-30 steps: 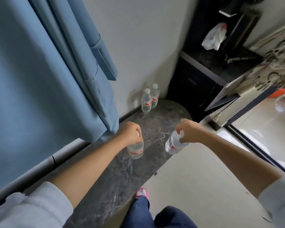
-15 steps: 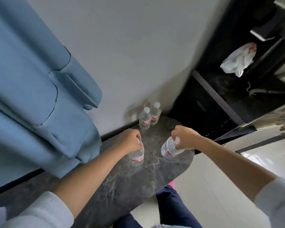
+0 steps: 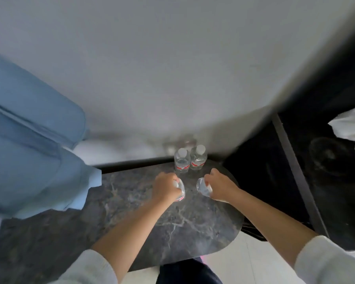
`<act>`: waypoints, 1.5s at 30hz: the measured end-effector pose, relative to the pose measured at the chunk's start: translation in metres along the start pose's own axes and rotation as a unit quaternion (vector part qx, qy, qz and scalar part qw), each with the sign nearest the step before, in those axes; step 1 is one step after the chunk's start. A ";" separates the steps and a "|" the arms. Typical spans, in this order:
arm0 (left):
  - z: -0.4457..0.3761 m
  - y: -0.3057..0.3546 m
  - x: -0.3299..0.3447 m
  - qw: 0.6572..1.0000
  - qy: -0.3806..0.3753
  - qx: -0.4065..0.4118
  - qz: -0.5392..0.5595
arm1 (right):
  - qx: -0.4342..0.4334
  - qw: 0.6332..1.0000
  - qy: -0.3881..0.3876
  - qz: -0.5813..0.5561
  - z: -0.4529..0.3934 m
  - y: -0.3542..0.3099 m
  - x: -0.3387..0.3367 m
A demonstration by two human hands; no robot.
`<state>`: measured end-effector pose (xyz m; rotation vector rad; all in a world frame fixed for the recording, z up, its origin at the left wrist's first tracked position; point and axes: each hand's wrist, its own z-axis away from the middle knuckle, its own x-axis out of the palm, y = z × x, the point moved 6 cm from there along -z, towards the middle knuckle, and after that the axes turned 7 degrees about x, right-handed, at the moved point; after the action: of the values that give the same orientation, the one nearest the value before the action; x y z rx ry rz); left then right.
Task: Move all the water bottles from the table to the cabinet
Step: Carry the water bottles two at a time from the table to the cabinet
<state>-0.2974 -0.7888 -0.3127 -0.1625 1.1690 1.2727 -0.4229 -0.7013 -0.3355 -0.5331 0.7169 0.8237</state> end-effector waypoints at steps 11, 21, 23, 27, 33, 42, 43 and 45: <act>-0.056 0.007 0.043 0.992 0.063 -0.066 0.084 | -0.029 0.999 0.011 -0.030 -0.055 0.007 0.005; -0.076 0.002 0.051 0.996 0.060 -0.038 0.058 | -0.048 0.999 -0.006 -0.026 -0.080 0.005 0.003; -0.079 0.002 0.051 0.997 0.055 -0.026 0.048 | -0.049 0.999 -0.011 -0.014 -0.085 0.004 0.003; -0.085 0.002 0.051 0.999 0.035 0.001 0.025 | -0.043 0.999 -0.008 -0.009 -0.092 0.003 0.001; -0.093 0.004 0.051 0.999 0.025 0.019 0.017 | -0.043 0.999 -0.003 -0.007 -0.098 0.003 -0.001; -0.101 0.001 0.057 0.997 0.023 0.068 0.014 | -0.032 0.998 0.035 -0.038 -0.101 0.005 0.008; -0.101 0.000 0.057 0.997 0.023 0.070 0.013 | -0.035 0.998 0.040 -0.036 -0.102 0.004 0.009; -0.101 0.001 0.059 0.997 0.015 0.075 0.005 | -0.028 0.998 0.038 -0.030 -0.100 0.006 0.011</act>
<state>-0.3662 -0.8173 -0.4033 -0.0652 1.2878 1.1901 -0.4588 -0.7599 -0.4098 -0.6358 0.7460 0.7733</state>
